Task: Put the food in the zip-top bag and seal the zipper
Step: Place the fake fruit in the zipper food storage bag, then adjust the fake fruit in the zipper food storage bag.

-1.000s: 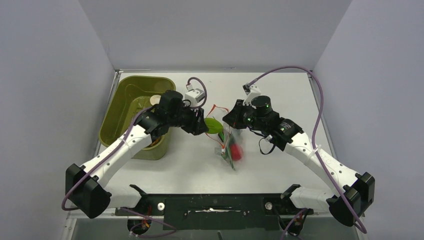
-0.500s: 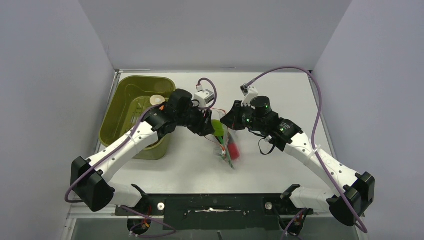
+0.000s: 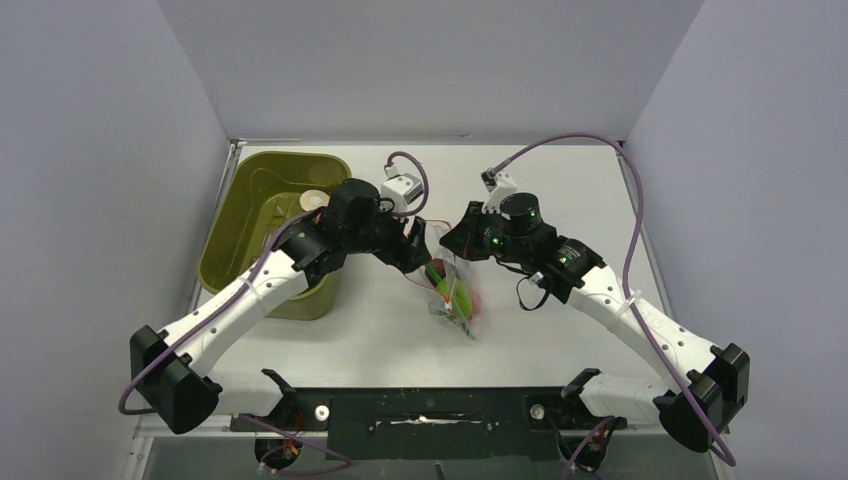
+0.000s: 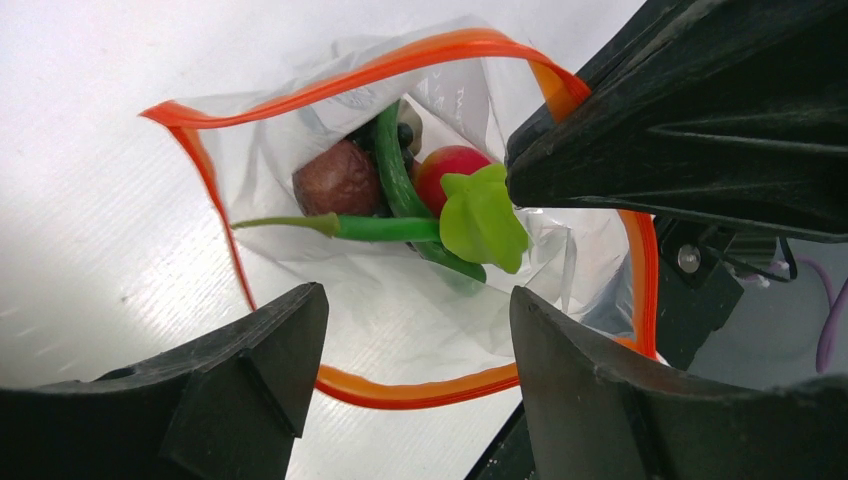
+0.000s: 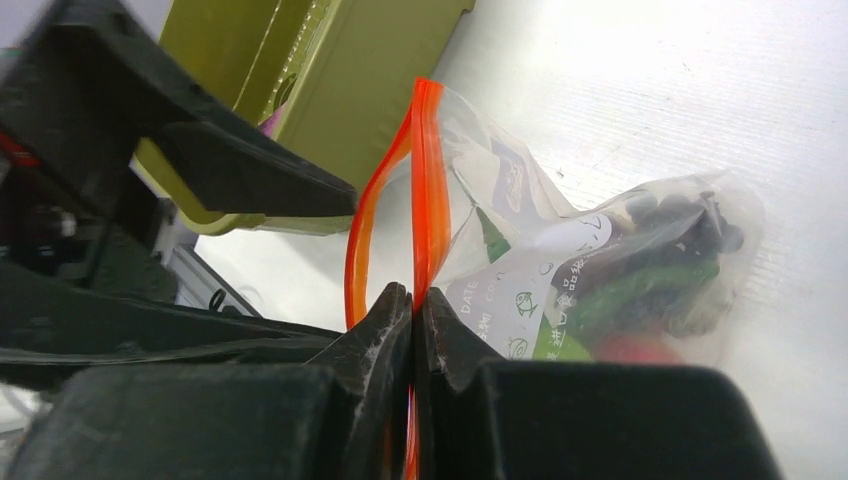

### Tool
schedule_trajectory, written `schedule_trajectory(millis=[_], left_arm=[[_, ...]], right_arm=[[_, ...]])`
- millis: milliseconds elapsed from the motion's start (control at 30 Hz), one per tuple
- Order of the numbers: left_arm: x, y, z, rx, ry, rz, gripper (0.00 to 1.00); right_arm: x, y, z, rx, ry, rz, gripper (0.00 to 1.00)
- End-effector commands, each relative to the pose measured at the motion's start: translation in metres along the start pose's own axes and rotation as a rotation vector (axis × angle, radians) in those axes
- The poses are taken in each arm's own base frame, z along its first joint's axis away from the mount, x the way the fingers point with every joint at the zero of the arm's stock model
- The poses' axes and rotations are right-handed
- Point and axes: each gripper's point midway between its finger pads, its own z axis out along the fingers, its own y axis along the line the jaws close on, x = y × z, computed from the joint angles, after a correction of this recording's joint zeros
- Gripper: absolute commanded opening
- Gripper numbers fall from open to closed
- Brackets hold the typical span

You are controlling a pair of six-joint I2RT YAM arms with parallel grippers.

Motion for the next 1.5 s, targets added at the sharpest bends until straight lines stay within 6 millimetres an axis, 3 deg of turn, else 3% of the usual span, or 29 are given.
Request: schedule_trajectory(millis=[0, 167, 300, 533, 733, 900, 1033, 1233, 1467], left_arm=[[-0.052, -0.005, -0.034, -0.048, -0.231, 0.013, 0.67], [-0.071, -0.024, -0.050, 0.033, -0.353, -0.041, 0.60], [-0.078, -0.046, -0.061, 0.160, -0.480, -0.048, 0.57], [-0.059, -0.064, -0.055, 0.216, -0.490, 0.045, 0.56], [-0.029, -0.068, -0.046, 0.211, -0.455, 0.085, 0.55], [-0.007, -0.067, -0.036, 0.238, -0.438, 0.140, 0.62], [0.001, -0.054, -0.025, 0.184, -0.431, 0.140, 0.62], [0.001, -0.053, -0.014, 0.198, -0.472, 0.124, 0.62], [0.004, -0.054, 0.002, 0.224, -0.469, 0.099, 0.51]], right_arm=[[-0.025, 0.012, -0.002, -0.011, -0.094, 0.062, 0.00], [-0.035, 0.011, -0.002, 0.007, -0.149, 0.173, 0.00], [-0.056, 0.019, -0.007, -0.015, -0.240, 0.259, 0.00], [-0.084, 0.015, -0.010, 0.024, -0.363, 0.408, 0.00], [-0.084, 0.000, -0.007, 0.060, -0.418, 0.514, 0.00], [-0.078, -0.009, -0.004, 0.066, -0.442, 0.574, 0.00], [-0.078, -0.011, -0.005, 0.067, -0.456, 0.602, 0.00], [-0.080, -0.014, -0.013, 0.092, -0.467, 0.604, 0.00], [-0.078, -0.018, -0.014, 0.106, -0.472, 0.613, 0.00]])
